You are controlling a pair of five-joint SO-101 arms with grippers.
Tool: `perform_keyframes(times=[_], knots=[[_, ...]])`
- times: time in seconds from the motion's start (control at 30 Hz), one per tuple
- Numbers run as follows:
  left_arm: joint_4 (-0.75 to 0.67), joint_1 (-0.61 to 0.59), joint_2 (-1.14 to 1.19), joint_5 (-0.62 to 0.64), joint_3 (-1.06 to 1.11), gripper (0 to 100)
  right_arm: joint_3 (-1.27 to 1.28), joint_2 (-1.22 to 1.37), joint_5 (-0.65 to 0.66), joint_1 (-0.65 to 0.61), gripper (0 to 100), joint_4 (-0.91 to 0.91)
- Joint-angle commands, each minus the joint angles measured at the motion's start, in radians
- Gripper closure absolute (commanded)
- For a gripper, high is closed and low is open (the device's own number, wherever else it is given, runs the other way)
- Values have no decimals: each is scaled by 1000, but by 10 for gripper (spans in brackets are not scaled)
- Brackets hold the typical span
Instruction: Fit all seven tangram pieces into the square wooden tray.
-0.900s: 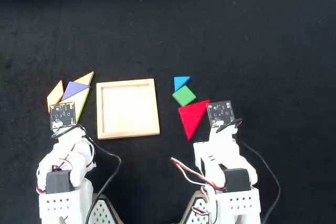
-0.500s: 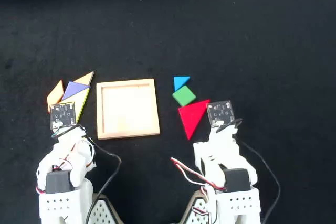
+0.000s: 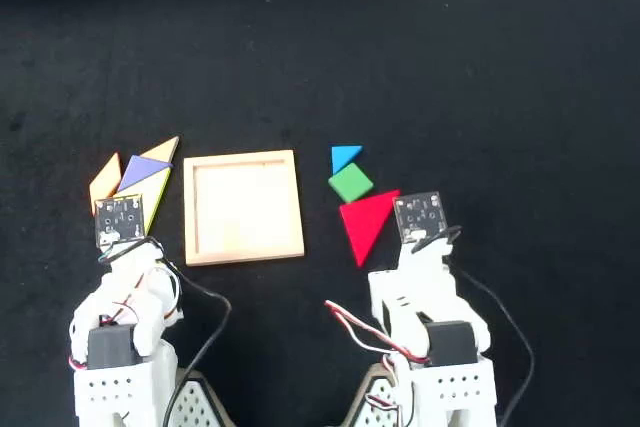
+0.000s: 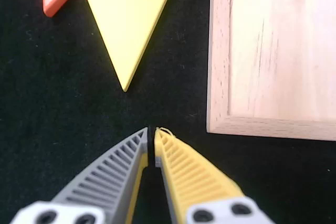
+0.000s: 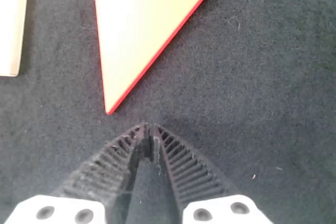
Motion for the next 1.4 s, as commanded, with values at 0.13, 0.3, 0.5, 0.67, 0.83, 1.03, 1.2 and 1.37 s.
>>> perform_keyframes(times=[0.13,0.3,0.5,0.67,0.83,1.03,1.2,1.37], knots=[[6,13,-2,5,19,970,-2,-85,-3,14,986,6],[6,12,-2,5,19,970,-2,-85,-3,14,986,6],[6,5,-2,6,19,970,-2,-85,-3,14,986,6],[6,4,-2,8,19,970,-2,-85,-3,15,986,6],[6,4,-2,3,19,970,-2,-85,-3,14,986,6],[-2,-61,-5,3,-31,970,-2,-85,-3,15,986,6],[-81,-306,-5,3,-329,970,-2,-85,-3,15,986,6],[-190,-481,-5,5,-550,970,-2,-85,-3,17,986,6]])
